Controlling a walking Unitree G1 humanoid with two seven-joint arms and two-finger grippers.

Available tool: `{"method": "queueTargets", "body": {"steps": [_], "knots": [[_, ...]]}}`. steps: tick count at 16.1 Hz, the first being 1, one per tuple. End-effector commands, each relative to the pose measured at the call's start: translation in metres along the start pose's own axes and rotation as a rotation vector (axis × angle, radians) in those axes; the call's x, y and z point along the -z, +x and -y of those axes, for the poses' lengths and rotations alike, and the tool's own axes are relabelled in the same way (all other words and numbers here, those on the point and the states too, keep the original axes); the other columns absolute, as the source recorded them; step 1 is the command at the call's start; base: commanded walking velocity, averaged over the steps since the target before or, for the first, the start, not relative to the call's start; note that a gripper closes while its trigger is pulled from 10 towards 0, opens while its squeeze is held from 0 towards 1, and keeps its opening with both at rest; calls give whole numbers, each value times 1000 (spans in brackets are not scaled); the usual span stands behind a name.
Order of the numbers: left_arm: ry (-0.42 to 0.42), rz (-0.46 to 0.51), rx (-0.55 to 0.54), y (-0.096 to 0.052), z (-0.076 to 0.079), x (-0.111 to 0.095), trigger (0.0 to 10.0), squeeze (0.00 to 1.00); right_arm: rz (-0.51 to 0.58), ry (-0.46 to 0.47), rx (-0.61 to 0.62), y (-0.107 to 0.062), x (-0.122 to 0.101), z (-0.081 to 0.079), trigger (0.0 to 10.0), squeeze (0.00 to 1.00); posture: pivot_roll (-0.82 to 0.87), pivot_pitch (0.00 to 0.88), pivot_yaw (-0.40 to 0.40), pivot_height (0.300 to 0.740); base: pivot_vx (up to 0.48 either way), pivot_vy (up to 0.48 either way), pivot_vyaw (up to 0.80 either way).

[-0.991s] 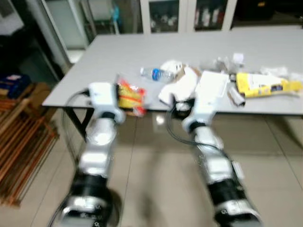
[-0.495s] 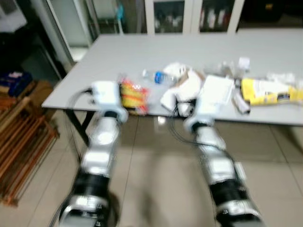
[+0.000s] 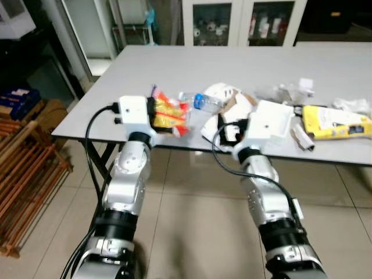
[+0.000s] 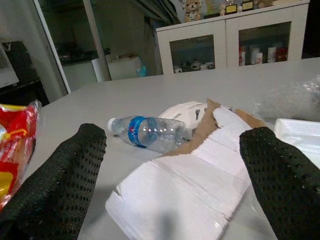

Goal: Picking trash to rubbish bin

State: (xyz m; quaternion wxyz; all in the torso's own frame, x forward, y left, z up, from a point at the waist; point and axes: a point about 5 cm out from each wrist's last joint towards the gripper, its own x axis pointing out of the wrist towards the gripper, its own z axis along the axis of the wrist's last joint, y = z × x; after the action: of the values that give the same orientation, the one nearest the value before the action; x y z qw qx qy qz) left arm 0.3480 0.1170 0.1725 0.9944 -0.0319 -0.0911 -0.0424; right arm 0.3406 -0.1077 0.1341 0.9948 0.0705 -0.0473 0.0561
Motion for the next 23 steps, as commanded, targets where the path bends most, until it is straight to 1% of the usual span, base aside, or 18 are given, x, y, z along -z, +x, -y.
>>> {"method": "queueTargets", "body": {"steps": [1,5,6,12,15,23], "knots": [[11,47,-38,3,-12,-12,10000,0,-4,15,-35,2,-1,-13,10000,0,49,0,72,740,300,0,0],[22,95,-23,9,-8,-25,10000,0,-5,15,-38,2,-1,-13,10000,0,47,1,71,740,298,0,0],[23,96,-21,9,-7,-25,10000,0,-5,15,-39,2,-1,-13,10000,0,47,1,71,740,300,0,0],[32,77,-17,8,-7,-21,10000,0,-10,13,-43,2,0,-14,10000,0,46,3,71,740,298,0,0],[61,58,-28,8,-9,-18,10000,0,-11,11,-45,2,0,-14,10000,0,46,3,71,740,318,0,0],[83,39,-22,8,-8,-15,10000,0,-11,11,-45,2,-1,-14,10000,0,46,4,71,740,443,0,0]]}}
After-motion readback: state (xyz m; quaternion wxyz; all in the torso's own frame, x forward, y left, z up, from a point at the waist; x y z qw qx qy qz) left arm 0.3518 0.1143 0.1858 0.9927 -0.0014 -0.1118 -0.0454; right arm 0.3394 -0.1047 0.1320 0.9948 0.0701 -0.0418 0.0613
